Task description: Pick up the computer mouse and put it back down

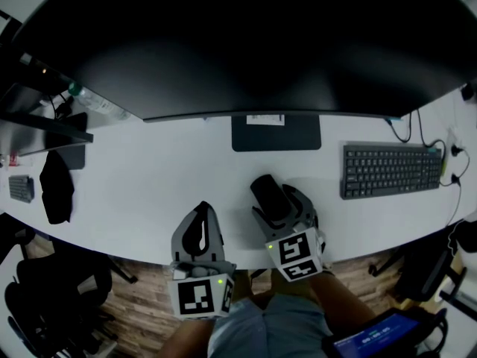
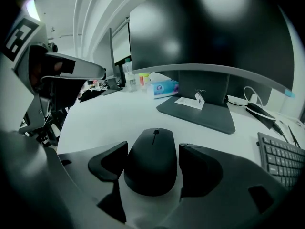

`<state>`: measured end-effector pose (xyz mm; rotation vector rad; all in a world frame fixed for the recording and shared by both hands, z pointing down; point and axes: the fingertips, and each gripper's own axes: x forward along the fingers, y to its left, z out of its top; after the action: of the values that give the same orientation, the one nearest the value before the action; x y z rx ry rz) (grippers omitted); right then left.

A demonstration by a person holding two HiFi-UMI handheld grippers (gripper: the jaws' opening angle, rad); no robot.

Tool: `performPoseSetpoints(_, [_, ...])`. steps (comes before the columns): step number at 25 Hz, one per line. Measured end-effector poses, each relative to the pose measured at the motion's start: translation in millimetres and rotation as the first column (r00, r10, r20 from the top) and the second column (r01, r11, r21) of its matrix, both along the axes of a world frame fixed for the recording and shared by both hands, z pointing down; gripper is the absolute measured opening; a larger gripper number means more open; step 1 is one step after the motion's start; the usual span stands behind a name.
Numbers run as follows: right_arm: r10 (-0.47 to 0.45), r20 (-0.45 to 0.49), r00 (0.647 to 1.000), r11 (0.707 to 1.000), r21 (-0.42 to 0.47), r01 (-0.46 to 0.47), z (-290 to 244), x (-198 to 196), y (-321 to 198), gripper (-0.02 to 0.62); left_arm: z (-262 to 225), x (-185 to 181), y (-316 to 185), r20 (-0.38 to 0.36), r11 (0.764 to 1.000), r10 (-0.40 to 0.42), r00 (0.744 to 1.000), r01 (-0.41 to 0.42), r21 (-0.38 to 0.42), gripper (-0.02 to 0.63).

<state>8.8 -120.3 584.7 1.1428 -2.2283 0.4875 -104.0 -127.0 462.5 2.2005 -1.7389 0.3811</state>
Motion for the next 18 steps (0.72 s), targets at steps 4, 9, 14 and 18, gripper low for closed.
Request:
performPoseSetpoints(4, [0.0, -0.013, 1.0, 1.0, -0.008, 0.0, 2, 0, 0, 0.347, 0, 0, -2, -0.006, 1.0, -0.002, 1.0, 0.002, 0.002, 0.008])
performPoseSetpoints(9, [0.004, -0.028, 1.0, 1.0, -0.019, -0.005, 4, 1, 0, 0.344, -2, -1, -3, -0.01, 1.0, -0.005, 1.0, 0.005, -0.001, 0.008])
performPoseSetpoints(14, [0.016, -0.031, 0.999, 1.0, -0.024, -0.016, 5, 5, -3, 0.31, -5, -2, -4, -0.008, 1.0, -0.007, 1.0, 0.007, 0.005, 0.008])
performPoseSetpoints(18, [0.019, -0.019, 1.0, 0.999, -0.027, -0.019, 3, 6, -2, 0.302, -12, -5, -4, -0.005, 1.0, -0.01, 1.0, 0.01, 0.019, 0.008])
